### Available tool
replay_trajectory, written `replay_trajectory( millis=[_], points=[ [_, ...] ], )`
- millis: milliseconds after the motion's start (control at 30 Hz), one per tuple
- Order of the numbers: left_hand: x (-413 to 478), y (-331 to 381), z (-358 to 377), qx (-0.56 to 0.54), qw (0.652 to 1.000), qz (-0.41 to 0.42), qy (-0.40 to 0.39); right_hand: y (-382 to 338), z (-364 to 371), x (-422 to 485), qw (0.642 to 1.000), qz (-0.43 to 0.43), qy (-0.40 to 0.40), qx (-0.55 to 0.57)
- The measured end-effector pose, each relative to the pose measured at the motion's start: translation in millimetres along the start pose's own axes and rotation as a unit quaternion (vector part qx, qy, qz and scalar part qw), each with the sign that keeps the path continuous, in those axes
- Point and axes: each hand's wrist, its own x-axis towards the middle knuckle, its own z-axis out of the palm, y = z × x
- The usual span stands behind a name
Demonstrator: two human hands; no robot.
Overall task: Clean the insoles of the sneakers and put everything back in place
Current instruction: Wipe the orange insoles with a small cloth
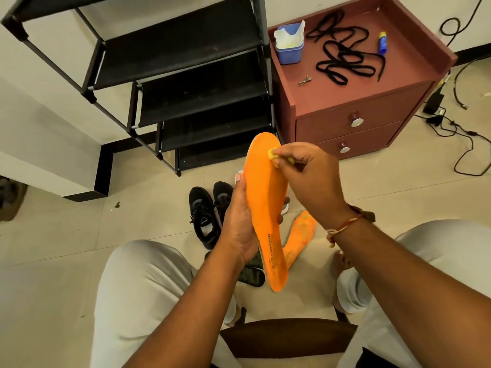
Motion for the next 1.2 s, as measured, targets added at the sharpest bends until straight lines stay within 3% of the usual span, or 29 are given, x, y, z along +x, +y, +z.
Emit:
replay_trajectory(
  millis=[167, 267, 433, 633, 800, 1000, 1133, 1200],
  points=[
    [1, 5, -2, -0.062, 0.998, -0.012, 0.012, -27, 24, -31, 0.991, -0.095, -0.087, -0.032],
    [2, 6, -4, -0.084, 0.996, -0.006, 0.007, -26, 24, -28, 0.989, -0.114, -0.077, -0.060],
    [3, 5, -7, -0.074, 0.997, 0.005, 0.003, -10, 5, -11, 0.992, -0.072, 0.005, -0.099],
    [7, 18, -17, -0.111, 0.993, 0.028, 0.024, -35, 28, -44, 0.981, -0.115, -0.147, -0.059],
    [11, 22, -23, -0.118, 0.991, 0.059, 0.029, -17, 20, -25, 0.987, -0.084, -0.110, -0.075],
    [16, 35, -33, -0.144, 0.984, 0.092, 0.049, -28, 26, -41, 0.974, -0.065, -0.215, -0.023],
    [19, 47, -47, -0.195, 0.973, 0.117, 0.034, -18, 20, -31, 0.983, -0.048, -0.172, -0.039],
    [20, 51, -52, -0.218, 0.967, 0.124, 0.033, -24, 23, -37, 0.979, -0.060, -0.192, -0.024]
  ],
)
